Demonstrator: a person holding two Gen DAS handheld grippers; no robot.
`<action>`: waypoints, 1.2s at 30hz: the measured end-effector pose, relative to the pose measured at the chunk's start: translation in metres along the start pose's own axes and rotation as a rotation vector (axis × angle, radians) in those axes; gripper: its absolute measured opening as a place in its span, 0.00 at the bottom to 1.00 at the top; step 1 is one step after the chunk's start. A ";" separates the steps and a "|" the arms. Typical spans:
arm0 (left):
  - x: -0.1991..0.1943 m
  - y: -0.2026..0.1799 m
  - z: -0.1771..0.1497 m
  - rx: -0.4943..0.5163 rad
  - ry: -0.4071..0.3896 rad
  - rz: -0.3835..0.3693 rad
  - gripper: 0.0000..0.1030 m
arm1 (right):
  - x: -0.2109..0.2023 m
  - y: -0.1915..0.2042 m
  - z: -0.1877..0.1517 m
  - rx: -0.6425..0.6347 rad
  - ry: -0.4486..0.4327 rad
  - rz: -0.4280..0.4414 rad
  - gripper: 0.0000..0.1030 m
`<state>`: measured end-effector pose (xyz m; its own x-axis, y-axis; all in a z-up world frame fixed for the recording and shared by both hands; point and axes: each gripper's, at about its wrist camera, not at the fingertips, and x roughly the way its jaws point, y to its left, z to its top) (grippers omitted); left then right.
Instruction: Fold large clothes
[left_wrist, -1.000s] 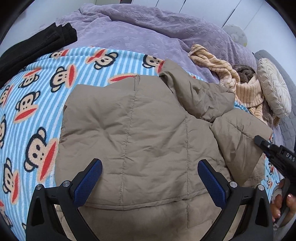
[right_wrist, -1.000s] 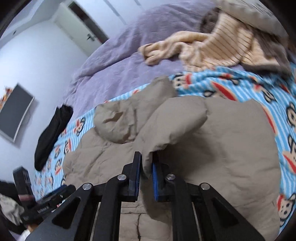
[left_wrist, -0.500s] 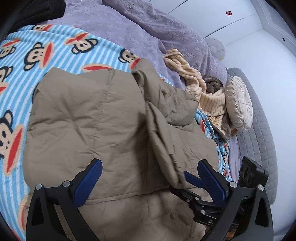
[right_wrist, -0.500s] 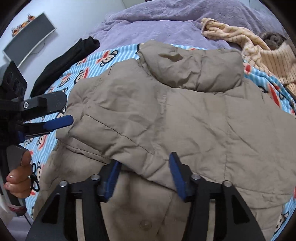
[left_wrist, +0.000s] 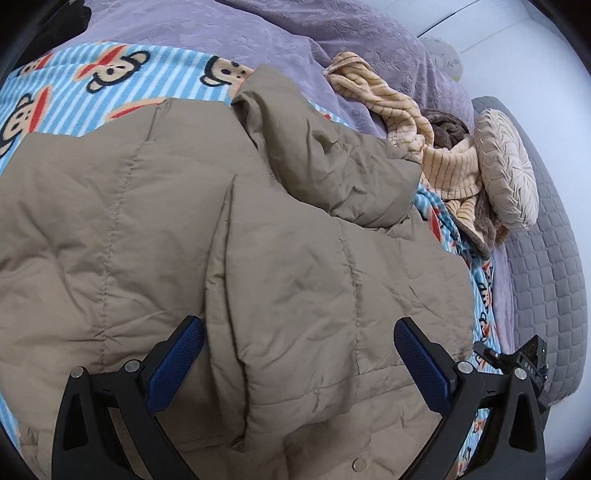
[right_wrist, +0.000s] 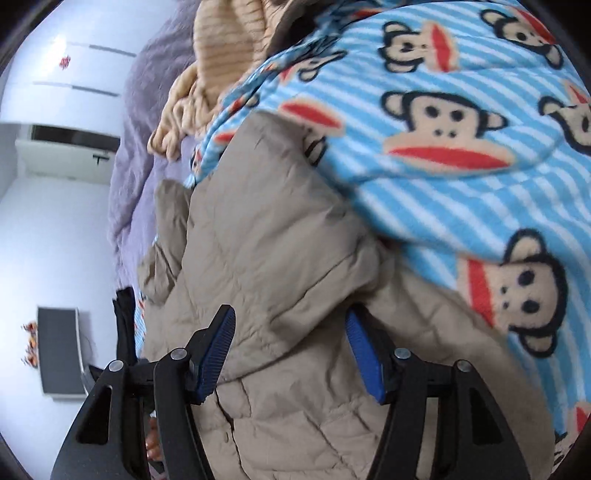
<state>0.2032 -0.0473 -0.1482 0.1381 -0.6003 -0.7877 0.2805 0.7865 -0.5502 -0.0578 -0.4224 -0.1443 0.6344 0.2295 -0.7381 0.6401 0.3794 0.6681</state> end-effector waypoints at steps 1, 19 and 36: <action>0.002 -0.003 0.000 0.009 0.003 0.016 0.89 | -0.001 -0.005 0.005 0.031 -0.017 0.015 0.64; 0.003 0.011 -0.019 0.138 -0.048 0.268 0.15 | 0.055 -0.002 0.034 -0.120 0.038 -0.108 0.14; -0.064 -0.007 -0.007 0.177 -0.177 0.362 0.15 | -0.013 0.060 0.022 -0.418 -0.139 -0.242 0.17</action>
<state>0.1857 -0.0134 -0.0959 0.4136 -0.3180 -0.8531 0.3406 0.9230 -0.1789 -0.0182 -0.4227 -0.0927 0.5592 -0.0199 -0.8288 0.5653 0.7403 0.3637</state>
